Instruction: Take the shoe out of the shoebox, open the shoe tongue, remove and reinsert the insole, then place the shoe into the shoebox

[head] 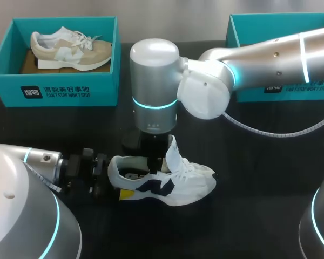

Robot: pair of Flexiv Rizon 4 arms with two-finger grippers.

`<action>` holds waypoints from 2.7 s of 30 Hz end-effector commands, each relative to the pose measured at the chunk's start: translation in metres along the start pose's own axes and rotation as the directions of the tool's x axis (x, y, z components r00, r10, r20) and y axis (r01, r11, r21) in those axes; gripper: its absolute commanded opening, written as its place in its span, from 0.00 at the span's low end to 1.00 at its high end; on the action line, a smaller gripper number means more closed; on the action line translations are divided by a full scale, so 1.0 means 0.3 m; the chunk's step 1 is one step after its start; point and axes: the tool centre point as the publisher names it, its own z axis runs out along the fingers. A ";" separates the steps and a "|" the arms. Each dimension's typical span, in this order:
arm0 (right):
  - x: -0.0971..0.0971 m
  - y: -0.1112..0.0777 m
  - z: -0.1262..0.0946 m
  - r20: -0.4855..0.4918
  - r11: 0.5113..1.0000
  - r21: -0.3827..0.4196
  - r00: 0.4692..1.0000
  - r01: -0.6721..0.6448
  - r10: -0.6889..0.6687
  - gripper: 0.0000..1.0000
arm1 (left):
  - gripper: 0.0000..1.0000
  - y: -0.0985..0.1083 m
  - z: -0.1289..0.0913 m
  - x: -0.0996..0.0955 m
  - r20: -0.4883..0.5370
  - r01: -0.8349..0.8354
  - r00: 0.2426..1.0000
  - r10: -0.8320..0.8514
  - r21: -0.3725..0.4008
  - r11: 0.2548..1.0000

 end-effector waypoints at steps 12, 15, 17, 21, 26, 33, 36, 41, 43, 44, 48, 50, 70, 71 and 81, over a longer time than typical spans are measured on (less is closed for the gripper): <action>0.111 0.003 0.070 0.088 1.000 0.009 0.996 -0.026 0.026 0.48 | 0.00 0.013 0.004 -0.013 0.006 0.001 1.000 -0.001 -0.001 1.000; 0.113 0.005 0.066 0.095 1.000 0.006 0.995 -0.028 0.027 0.48 | 0.00 0.013 0.004 -0.013 0.006 0.001 1.000 -0.001 -0.001 1.000; 0.116 0.008 0.070 0.096 1.000 0.005 0.995 -0.027 0.027 0.48 | 0.00 0.013 0.004 -0.013 0.006 0.001 1.000 -0.001 -0.001 1.000; 0.123 0.013 0.076 0.096 1.000 -0.001 0.995 -0.025 0.025 0.47 | 0.00 0.013 0.004 -0.013 0.006 0.001 1.000 -0.001 -0.001 1.000; 0.132 0.015 0.073 0.103 0.999 -0.008 0.994 -0.034 0.034 0.46 | 0.00 0.013 0.004 -0.013 0.006 0.001 1.000 -0.001 -0.001 1.000; 0.151 0.015 0.040 0.139 0.999 -0.004 0.989 -0.049 0.049 0.45 | 0.00 0.013 0.004 -0.013 0.006 0.001 1.000 -0.001 -0.001 1.000; 0.152 0.015 0.032 0.147 0.999 -0.004 0.988 -0.049 0.049 0.47 | 0.00 0.013 0.004 -0.013 0.006 0.001 1.000 -0.001 -0.001 1.000; 0.156 0.022 0.019 0.158 0.999 -0.009 0.986 -0.045 0.046 0.47 | 0.00 0.013 0.004 -0.013 0.006 0.001 1.000 -0.001 -0.001 1.000; 0.156 0.023 0.019 0.160 0.999 -0.009 0.986 -0.044 0.045 0.47 | 0.00 0.013 0.004 -0.013 0.006 0.001 1.000 -0.001 -0.001 1.000; 0.154 0.023 0.020 0.160 0.999 -0.009 0.986 -0.044 0.045 0.47 | 0.00 0.013 0.004 -0.013 0.006 0.001 1.000 -0.001 -0.001 1.000; 0.145 0.025 0.046 0.142 0.999 -0.015 0.989 -0.042 0.043 0.47 | 0.00 0.013 0.004 -0.013 0.006 0.001 1.000 -0.001 -0.001 1.000; 0.139 0.027 0.061 0.125 0.999 -0.018 0.991 -0.040 0.041 0.47 | 0.00 0.013 0.004 -0.013 0.006 0.001 1.000 -0.001 -0.001 1.000; 0.175 -0.020 -0.019 0.090 0.986 -0.167 0.996 -0.013 0.029 0.00 | 0.00 0.013 0.004 -0.013 0.006 0.001 1.000 -0.001 -0.001 1.000; 0.175 -0.025 -0.033 0.096 0.983 -0.181 0.995 -0.009 0.027 0.00 | 0.00 0.013 0.004 -0.013 0.006 0.001 1.000 -0.001 -0.001 1.000; 0.149 -0.032 -0.129 0.147 0.956 -0.281 0.988 0.085 -0.045 0.00 | 0.00 0.013 0.004 -0.013 0.006 0.001 1.000 -0.001 -0.001 1.000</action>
